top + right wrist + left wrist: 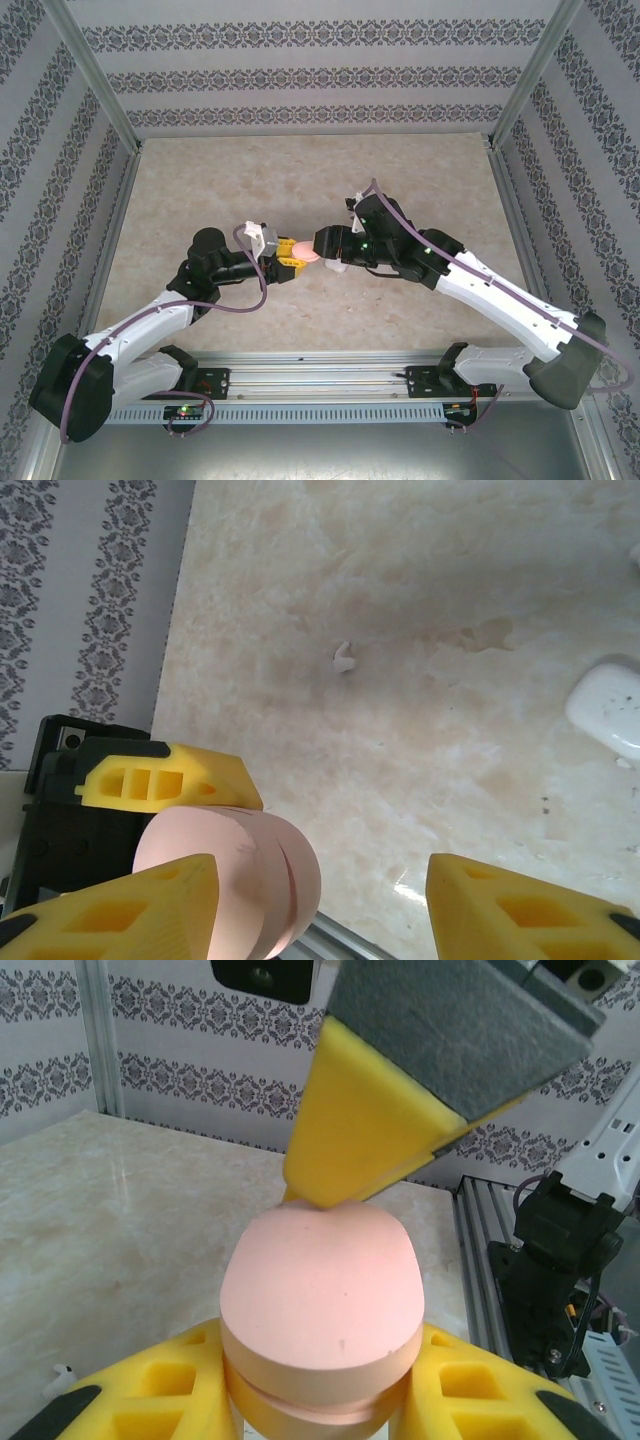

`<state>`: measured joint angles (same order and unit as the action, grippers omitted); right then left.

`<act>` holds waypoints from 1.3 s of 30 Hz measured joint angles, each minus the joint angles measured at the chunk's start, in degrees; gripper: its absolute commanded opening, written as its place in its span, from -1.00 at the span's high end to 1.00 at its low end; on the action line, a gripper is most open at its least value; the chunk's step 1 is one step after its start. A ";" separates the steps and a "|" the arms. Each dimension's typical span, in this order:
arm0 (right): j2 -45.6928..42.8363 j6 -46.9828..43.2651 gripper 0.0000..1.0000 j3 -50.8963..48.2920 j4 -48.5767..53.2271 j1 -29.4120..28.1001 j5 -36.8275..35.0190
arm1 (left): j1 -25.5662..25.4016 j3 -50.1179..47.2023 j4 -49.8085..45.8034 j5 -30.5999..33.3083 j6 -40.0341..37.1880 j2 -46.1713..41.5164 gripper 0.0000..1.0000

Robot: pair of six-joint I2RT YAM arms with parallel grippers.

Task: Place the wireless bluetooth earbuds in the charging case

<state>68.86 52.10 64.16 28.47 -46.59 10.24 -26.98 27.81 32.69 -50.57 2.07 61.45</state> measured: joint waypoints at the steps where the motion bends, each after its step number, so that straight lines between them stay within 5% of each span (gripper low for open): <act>1: -0.17 0.81 -0.18 -0.81 -1.42 0.00 0.57 | 0.00 0.09 0.09 0.04 0.59 0.11 0.72; 12: -0.96 10.86 -0.17 -7.06 -15.21 1.38 6.67 | 0.00 1.29 4.11 0.96 8.66 2.47 0.72; 20: -0.94 18.05 0.32 -11.06 -25.97 2.82 10.75 | 0.11 1.84 5.57 1.77 12.96 2.69 0.71; 29: -1.11 23.30 0.64 -13.40 -32.17 3.76 11.89 | 0.52 3.06 5.44 2.23 14.99 2.69 0.27; 39: -1.66 26.25 0.73 -15.23 -35.71 4.13 13.44 | 0.48 4.52 5.33 -0.33 16.41 2.80 -0.15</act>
<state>67.20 78.35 48.93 -7.25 -42.46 23.68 -26.50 32.34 38.02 -50.89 18.48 64.25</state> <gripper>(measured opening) 0.311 0.538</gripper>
